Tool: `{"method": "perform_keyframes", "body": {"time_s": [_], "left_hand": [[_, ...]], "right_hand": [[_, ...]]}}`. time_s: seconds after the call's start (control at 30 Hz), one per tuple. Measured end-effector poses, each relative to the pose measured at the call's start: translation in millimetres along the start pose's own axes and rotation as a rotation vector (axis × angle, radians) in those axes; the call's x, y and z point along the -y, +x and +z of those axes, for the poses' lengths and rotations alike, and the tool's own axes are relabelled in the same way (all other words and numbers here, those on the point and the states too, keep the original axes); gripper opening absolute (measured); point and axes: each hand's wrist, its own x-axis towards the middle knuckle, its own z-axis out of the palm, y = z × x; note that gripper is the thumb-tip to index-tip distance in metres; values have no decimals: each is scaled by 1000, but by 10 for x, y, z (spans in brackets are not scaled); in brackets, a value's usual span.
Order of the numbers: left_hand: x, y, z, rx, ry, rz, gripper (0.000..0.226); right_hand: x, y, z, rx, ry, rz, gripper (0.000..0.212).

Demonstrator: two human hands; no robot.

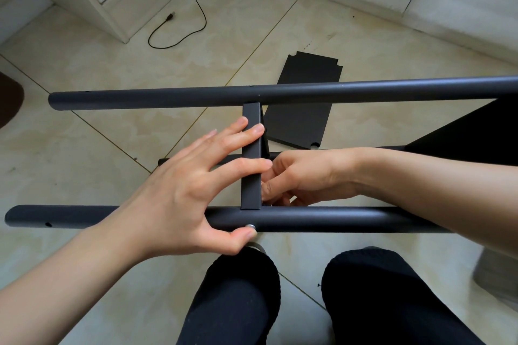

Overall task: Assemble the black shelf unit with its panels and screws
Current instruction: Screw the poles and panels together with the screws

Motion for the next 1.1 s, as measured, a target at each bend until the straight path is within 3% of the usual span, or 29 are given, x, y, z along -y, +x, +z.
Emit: {"method": "perform_keyframes", "body": {"time_s": [0.47,0.6,0.7,0.8,0.93,1.1], "left_hand": [[22,-2,14,-11,35,7,73],[6,-4,7,-20,51,3,72],[-10,-10,3,-22,50,6,71],[-29,-24,-1,-30,47,1,71],[-103,-52,-40,1,111,-19,75],[-258,-117,-73,93,142,-212,78]], "right_hand": [[18,7,14,-51,-27,58,28],[41,-42,45,-71,-67,18,13],[48,-113,106,-149,-105,-16,24],[88,-275,180,-238,-301,-79,24],[162,-577,283,-224,-450,-75,19],[131,-808,469,-413,-873,-51,31]]}}
